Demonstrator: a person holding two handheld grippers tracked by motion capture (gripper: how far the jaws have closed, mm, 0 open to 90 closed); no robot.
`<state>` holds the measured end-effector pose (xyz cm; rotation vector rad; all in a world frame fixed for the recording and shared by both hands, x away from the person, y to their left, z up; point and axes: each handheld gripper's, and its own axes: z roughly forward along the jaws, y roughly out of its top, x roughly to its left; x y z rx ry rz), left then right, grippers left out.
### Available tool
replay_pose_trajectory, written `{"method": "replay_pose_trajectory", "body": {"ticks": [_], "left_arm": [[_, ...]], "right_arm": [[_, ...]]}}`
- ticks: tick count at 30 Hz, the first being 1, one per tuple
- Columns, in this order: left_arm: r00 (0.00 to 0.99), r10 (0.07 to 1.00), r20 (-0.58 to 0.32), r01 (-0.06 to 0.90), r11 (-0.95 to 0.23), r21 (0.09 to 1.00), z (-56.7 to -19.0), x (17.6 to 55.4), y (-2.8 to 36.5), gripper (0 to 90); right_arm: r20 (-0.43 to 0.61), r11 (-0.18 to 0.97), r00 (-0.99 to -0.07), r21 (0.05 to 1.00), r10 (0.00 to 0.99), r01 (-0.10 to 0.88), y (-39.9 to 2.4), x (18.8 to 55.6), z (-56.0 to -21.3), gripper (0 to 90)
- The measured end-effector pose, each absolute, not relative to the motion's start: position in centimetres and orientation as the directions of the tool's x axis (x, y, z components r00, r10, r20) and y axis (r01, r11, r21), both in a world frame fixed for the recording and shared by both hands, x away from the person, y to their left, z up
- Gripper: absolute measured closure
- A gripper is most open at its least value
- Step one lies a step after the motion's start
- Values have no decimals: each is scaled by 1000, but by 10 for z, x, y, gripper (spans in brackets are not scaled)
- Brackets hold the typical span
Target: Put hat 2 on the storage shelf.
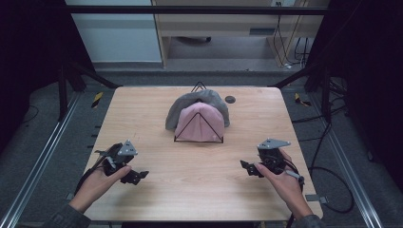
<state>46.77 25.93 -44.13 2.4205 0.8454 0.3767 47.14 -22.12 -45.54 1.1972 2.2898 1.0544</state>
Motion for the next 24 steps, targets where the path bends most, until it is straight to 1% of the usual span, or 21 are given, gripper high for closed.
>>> {"method": "replay_pose_trajectory", "body": {"ticks": [4, 10, 24], "left_arm": [[767, 638, 69, 500, -661, 560, -453, 467, 261, 50], [766, 640, 60, 513, -665, 543, -468, 467, 262, 51], [775, 629, 69, 505, -681, 530, -481, 466, 255, 52]], "right_arm": [[37, 379, -581, 724, 813, 576, -222, 471, -467, 117], [40, 389, -583, 707, 812, 591, -222, 469, -476, 118], [48, 423, -611, 678, 790, 601, -213, 468, -489, 109]]}}
